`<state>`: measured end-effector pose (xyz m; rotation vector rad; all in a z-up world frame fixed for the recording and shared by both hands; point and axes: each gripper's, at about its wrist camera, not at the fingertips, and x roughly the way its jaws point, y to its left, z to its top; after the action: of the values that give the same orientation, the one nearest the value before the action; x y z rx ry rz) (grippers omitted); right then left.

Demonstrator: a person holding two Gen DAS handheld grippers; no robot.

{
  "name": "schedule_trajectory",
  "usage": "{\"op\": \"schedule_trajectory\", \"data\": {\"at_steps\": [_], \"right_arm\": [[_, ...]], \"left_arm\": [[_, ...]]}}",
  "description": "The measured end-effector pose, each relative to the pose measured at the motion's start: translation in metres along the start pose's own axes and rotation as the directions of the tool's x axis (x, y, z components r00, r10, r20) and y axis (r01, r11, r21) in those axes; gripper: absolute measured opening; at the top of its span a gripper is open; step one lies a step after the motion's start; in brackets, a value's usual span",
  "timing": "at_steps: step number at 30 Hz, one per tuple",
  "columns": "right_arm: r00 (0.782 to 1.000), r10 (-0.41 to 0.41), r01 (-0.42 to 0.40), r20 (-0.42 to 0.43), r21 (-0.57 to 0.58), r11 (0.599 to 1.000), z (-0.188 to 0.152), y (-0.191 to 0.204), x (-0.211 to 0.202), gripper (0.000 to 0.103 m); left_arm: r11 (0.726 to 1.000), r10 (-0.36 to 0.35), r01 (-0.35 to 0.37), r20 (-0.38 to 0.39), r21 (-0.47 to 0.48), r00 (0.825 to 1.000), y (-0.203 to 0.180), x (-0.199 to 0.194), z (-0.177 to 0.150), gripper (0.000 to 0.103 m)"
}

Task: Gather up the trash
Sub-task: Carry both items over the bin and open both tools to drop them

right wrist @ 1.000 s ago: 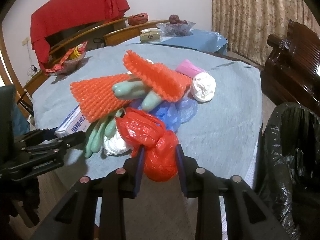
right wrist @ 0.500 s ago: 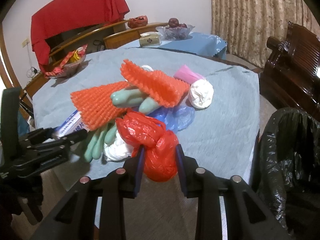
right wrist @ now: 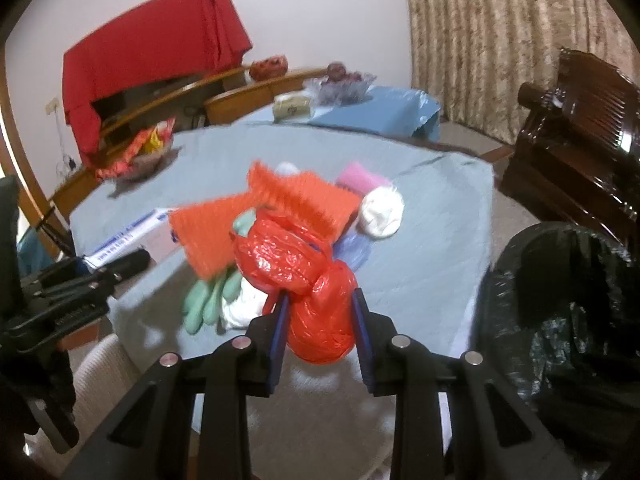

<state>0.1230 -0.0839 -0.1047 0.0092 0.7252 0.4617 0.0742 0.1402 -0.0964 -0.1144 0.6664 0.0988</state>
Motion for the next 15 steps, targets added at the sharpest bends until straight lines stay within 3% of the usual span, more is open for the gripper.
{"op": "schedule_trajectory", "data": {"at_steps": [4, 7, 15], "right_arm": [[0.997, -0.023, 0.022, 0.074, 0.016, 1.0, 0.011, -0.012, -0.03, 0.03], [0.992, -0.051, 0.047, 0.117, 0.039, 0.998, 0.016, -0.026, -0.051, 0.03], [0.964, -0.215, 0.194, 0.158, 0.136, 0.971, 0.008, -0.091, -0.096, 0.03]], "left_arm": [[0.999, -0.045, 0.043, 0.084, 0.025, 0.995, -0.023, -0.028, 0.018, 0.053], [0.991, -0.119, 0.111, 0.114, 0.075, 0.986, -0.054, -0.039, 0.029, 0.053], [0.937, -0.309, 0.294, 0.055, 0.189, 0.95, -0.151, -0.024, 0.033, 0.053]]}}
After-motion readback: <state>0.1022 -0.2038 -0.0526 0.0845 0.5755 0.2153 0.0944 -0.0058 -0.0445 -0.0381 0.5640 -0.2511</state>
